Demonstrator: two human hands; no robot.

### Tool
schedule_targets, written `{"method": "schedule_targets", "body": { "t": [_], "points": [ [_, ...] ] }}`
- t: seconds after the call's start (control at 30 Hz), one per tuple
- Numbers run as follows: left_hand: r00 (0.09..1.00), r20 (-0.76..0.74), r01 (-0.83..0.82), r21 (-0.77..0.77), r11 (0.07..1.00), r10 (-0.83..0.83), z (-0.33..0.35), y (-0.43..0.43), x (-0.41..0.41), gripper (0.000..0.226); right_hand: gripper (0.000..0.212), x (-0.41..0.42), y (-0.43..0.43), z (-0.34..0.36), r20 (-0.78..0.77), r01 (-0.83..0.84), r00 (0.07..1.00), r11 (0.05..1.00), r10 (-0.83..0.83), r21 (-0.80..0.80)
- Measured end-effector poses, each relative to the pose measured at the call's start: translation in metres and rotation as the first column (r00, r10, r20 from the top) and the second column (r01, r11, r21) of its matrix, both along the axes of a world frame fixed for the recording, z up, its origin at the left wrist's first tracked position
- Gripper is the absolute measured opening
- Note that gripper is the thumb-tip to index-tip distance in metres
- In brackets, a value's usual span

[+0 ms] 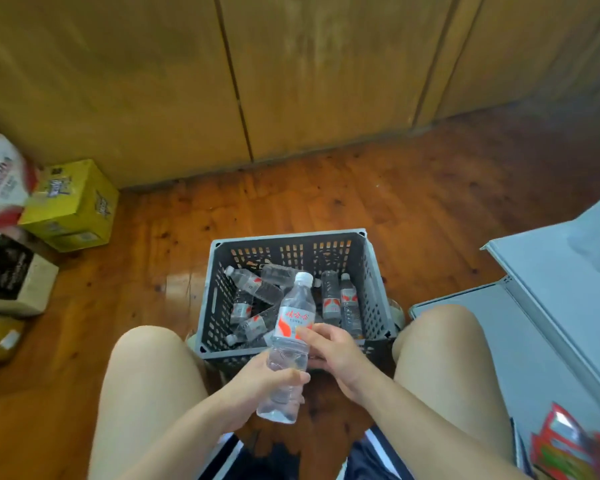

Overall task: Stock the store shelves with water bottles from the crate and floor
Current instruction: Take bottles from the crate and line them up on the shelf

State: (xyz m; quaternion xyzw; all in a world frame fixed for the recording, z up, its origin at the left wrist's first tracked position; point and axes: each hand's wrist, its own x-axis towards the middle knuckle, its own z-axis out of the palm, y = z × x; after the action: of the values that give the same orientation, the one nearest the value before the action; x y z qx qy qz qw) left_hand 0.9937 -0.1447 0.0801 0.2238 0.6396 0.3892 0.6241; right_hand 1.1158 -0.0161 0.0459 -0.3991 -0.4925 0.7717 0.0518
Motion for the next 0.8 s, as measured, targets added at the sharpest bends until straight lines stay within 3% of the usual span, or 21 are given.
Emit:
{"method": "schedule_targets", "body": {
  "t": [0.07, 0.27, 0.53, 0.7, 0.8],
  "points": [
    [1.000, -0.011, 0.017, -0.034, 0.999, -0.017, 0.003, -0.011, 0.013, 0.031, 0.040, 0.012, -0.009, 0.000, 0.041, -0.020, 0.999, 1.000, 0.020, 0.009],
    [0.986, -0.163, 0.020, -0.039, 0.999, -0.026, 0.003, 0.001, 0.040, 0.035, 0.034, 0.031, -0.007, 0.013, 0.102, 0.060, 0.993, 0.998, -0.059, -0.009],
    [0.894, -0.390, 0.244, 0.004, 0.970, -0.223, -0.002, 0.027, 0.075, 0.036, 0.031, 0.083, -0.023, 0.015, 0.090, 0.353, 0.930, 0.935, -0.355, 0.041],
    [0.854, -0.403, 0.383, 0.056, 0.922, -0.330, 0.003, 0.056, 0.121, 0.039, 0.045, 0.132, -0.026, 0.018, 0.086, 0.559, 0.817, 0.820, -0.570, 0.123],
    [0.784, -0.412, 0.543, 0.092, 0.835, -0.464, 0.004, 0.069, 0.147, 0.038, 0.037, 0.163, -0.035, 0.026, 0.049, 0.678, 0.719, 0.715, -0.693, 0.170]
  ]
}}
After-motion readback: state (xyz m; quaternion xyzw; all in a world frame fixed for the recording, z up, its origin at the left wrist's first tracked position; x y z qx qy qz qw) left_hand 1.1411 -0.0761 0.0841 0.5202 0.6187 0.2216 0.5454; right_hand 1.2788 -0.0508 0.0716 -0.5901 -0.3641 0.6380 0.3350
